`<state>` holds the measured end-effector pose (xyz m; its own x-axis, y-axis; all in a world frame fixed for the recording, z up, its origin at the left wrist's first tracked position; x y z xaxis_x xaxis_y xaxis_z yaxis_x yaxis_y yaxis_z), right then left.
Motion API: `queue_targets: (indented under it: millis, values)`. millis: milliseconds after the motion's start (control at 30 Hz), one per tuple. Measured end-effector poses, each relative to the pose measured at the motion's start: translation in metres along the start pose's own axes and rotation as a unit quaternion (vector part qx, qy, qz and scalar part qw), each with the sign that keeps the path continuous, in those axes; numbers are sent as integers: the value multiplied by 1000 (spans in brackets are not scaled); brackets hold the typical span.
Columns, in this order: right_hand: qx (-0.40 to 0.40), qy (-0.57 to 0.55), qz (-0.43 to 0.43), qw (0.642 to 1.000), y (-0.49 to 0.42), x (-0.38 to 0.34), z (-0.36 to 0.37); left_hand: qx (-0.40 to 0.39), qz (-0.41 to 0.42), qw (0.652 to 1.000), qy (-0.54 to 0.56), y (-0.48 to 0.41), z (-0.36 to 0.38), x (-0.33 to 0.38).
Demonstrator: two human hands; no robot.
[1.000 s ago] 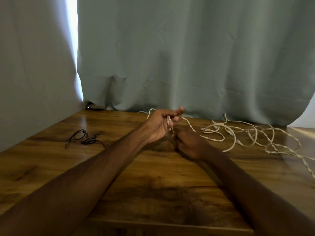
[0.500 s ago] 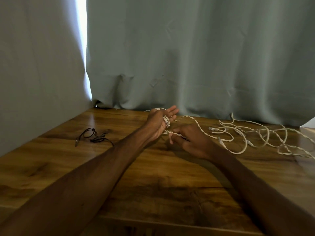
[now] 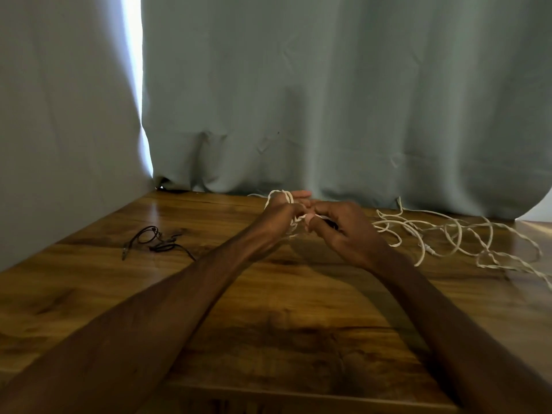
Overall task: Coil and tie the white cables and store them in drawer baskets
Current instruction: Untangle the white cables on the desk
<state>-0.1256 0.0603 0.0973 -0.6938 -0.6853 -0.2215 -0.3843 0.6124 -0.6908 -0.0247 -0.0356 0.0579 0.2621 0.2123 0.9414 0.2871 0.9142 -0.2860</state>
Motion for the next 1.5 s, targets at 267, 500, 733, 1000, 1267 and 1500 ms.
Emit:
queue_targets:
  millis: [267,500,733,1000,1267,1500]
  values:
    - [60,71,18,996,0,17,-18,-112,-14,988,-104,27,25,2]
    - [100,46,-4,994,2,28,-39,-212,-135,968,-2,31,36,-10]
    - [94,-12,16,995,6,37,-33,-310,-161,929,118,45,58,2]
    - [-84,-134,209,965,22,51,25,-262,-111,937,203,40,61,8]
    - [-142,-21,192,971,17,51,42,-124,-35,951,281,18,34,14]
    - [-163,-43,200,965,10,28,39,70,19,969,237,-3,-18,2]
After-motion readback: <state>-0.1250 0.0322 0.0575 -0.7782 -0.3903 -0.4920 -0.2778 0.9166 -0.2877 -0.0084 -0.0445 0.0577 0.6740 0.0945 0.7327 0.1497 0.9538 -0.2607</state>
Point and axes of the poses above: each hand's wrist, its own y-axis away from the middle knuckle, its own z-axis out of the palm, x = y × z, the point moved 7 cm from there along -y, towards the middle knuckle, and after that the axes turned 1 degree about y, right-handed, at the moved point
